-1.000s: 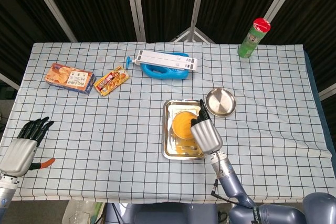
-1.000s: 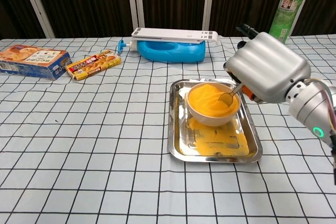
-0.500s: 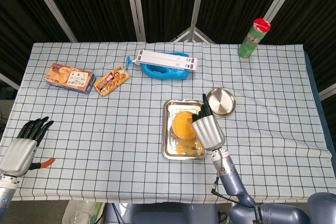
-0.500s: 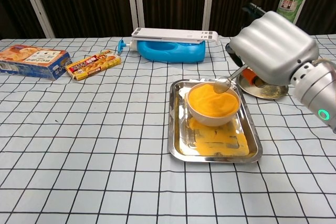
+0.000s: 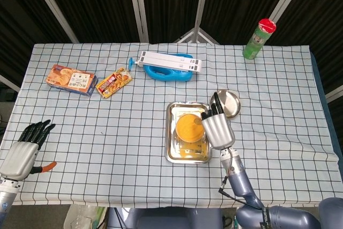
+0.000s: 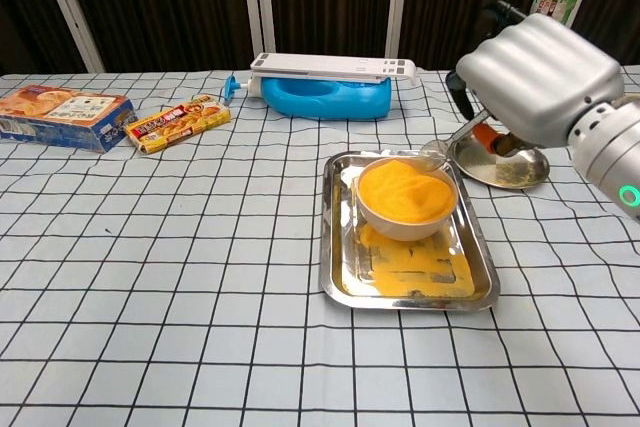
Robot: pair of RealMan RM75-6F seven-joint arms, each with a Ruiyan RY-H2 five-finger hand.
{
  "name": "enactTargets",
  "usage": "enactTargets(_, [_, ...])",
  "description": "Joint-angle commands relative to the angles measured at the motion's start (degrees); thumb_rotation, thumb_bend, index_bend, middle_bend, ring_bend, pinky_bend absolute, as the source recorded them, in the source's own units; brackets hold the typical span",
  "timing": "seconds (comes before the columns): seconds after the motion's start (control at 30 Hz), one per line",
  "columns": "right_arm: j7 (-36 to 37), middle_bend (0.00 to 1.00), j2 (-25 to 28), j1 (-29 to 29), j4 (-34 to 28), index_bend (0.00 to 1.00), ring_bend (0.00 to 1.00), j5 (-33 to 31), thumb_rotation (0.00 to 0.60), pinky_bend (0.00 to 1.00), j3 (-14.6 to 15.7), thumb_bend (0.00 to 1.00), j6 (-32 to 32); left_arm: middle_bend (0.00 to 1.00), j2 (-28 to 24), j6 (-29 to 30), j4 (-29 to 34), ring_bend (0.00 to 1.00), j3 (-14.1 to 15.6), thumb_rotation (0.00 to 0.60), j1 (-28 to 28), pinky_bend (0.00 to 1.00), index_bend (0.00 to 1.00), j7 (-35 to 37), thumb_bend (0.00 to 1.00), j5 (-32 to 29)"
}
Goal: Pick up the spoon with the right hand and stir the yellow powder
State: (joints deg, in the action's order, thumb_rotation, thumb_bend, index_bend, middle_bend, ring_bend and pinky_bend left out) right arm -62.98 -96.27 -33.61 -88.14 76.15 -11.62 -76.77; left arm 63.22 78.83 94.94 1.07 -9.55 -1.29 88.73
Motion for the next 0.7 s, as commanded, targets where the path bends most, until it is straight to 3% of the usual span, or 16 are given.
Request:
enactTargets(0.03, [1.01,0.61,0.55,-0.41,0.33,0.68,0.32,-1.71,0.6,0.0,-1.34,0.71,0.8,0.0,-0.12,-0.31,0.2,0.0,-0.04,0.6,-0.09,0.0,0.0,0.13,0.0,-0.3])
enactTargets(0.1, [2.61,0.61,0.58,-0.66,1.7,0.68,0.32,-4.0,0.6,0.0,-3.34,0.71,1.11,0.0,-0.17,-0.48,0.37,0.0,-0.11,0.6,-0.13,0.0,0.0,0.33,0.0,-0.56])
enactTargets(0.23, [7.87,0.61,-0.93,-1.53,6.79,0.67,0.32,-14.66,0.6,0.0,-10.39,0.71,3.7,0.0,-0.26,-1.1,0.67,0.0,-0.23,0.6,-0.28,0.0,0.0,0.59,0.0,-1.29])
enactTargets(0.33, [10.41,0.61,-2.38,-2.4,10.29,0.68,0.32,-21.05,0.6,0.0,-13.45,0.71,5.75,0.0,-0.3,-1.7,0.92,0.0,-0.32,0.6,-0.48,0.0,0.0,0.55,0.0,-1.79])
enactTargets(0.47, [11.7,0.61,-3.88,-4.0,15.78,0.67,0.32,-25.01,0.6,0.0,-14.27,0.71,7.96,0.0,-0.21,-1.81,0.91,0.0,-0.47,0.6,-0.62,0.0,0.0,0.52,0.0,-1.92])
enactTargets(0.7, [13.08,0.61,-6.01,-6.23,22.19,0.68,0.32,-25.87,0.6,0.0,-12.92,0.71,9.26,0.0,-0.36,-2.39,1.19,0.0,-0.55,0.6,-0.82,0.0,0.0,0.43,0.0,-2.48])
